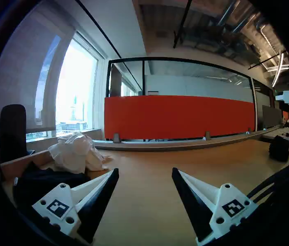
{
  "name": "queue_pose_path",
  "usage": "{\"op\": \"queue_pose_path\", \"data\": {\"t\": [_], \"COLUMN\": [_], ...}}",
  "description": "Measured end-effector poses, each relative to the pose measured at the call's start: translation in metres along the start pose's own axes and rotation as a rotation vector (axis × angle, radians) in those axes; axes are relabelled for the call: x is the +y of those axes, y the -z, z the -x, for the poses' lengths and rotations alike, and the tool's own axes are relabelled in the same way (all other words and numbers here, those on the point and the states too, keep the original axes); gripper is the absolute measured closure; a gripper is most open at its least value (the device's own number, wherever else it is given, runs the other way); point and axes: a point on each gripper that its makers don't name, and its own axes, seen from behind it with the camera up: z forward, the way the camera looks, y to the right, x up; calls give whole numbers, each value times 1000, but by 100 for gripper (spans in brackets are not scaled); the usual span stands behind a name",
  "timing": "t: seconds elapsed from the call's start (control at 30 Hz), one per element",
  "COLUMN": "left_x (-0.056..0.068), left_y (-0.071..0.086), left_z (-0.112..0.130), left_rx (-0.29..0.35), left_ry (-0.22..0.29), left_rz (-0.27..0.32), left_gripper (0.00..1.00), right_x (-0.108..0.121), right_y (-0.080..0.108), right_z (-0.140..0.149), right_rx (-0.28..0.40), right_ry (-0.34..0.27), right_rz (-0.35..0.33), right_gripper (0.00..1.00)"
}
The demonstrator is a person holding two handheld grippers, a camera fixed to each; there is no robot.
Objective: Fold towel
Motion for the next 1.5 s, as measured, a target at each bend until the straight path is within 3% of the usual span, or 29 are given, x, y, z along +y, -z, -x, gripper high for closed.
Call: {"op": "queue_pose_path", "data": {"t": [0.2,0.4,0.77,1.0,1.5], "left_x": [0,0,1,1,0], "left_y": [0,1,1,0,0], "left_z": [0,0,1,1,1], "left_rx": [0,0,0,0,0], "left_ry": [0,0,0,0,0], "left_rz": [0,0,0,0,0], "left_gripper": [4,4,4,4,4], "right_x": [6,12,25,26,25], "right_y": [4,11,18,20,24], "right_z": [22,64,113,131,145], "right_rx": [25,0,-23,-25,-26], "right_ry": [-14,-26,-44,-11,-39], "right_rz": [17,12,18,13,7], "right_gripper": [0,0,0,0,0]}}
